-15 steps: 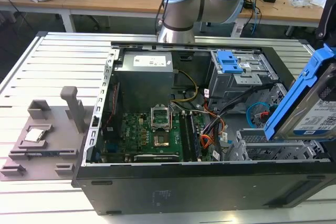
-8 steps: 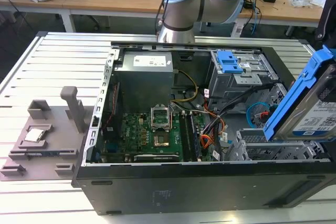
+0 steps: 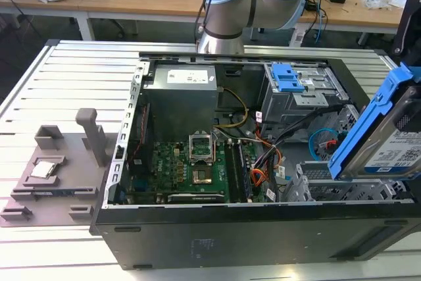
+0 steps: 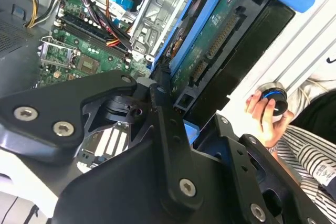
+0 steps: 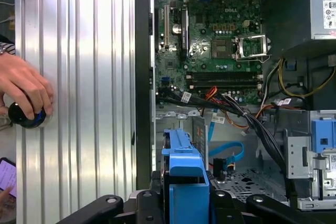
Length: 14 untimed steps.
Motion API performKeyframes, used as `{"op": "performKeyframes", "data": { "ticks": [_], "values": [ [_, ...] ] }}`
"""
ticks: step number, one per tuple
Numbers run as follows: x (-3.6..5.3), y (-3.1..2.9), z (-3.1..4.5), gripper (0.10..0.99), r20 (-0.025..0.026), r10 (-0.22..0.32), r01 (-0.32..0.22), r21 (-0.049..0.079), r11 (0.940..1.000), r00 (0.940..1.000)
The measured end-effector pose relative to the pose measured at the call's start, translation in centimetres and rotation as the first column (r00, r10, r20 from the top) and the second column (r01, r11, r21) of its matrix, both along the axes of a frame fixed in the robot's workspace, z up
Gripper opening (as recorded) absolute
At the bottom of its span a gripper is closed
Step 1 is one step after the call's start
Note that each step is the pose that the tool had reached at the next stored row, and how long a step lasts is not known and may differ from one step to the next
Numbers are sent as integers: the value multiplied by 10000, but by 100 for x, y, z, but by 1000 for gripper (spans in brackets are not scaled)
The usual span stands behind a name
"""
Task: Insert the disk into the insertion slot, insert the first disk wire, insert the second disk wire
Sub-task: 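Insert the disk into the insertion slot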
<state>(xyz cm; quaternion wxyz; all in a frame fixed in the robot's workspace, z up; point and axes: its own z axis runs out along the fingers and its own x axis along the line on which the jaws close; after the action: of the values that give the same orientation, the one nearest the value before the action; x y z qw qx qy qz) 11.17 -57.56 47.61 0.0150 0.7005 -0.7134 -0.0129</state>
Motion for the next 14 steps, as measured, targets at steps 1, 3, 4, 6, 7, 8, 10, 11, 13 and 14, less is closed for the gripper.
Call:
{"op": "performKeyframes", "data": {
  "ticks": [1, 3, 4, 6, 7, 8, 10, 11, 13, 14],
  "values": [
    [0, 0, -6, 365, 1, 0, 0, 0, 10000, 10000],
    [-6, 11, -35, 365, 0, -2, 2, 0, 10000, 10000],
    [-15, 25, -64, 365, 0, -1, 1, 0, 10000, 10000],
    [-23, 58, -106, 365, 0, 0, 0, 3, 10000, 10000],
    [-26, 72, -117, 365, 0, -1, 1, 1, 10000, 10000],
    [-30, 93, -130, 365, 0, -1, 1, -1, 10000, 10000],
    [-38, 135, -164, 365, 0, 0, 0, 2, 10000, 10000],
    [-41, 154, -182, 365, 0, 0, 0, 0, 10000, 10000],
    [-49, 200, -234, 365, 1, 0, 0, 0, 10000, 10000],
    [-55, 220, -256, 365, 0, -1, 1, 0, 10000, 10000]
  ]
}}
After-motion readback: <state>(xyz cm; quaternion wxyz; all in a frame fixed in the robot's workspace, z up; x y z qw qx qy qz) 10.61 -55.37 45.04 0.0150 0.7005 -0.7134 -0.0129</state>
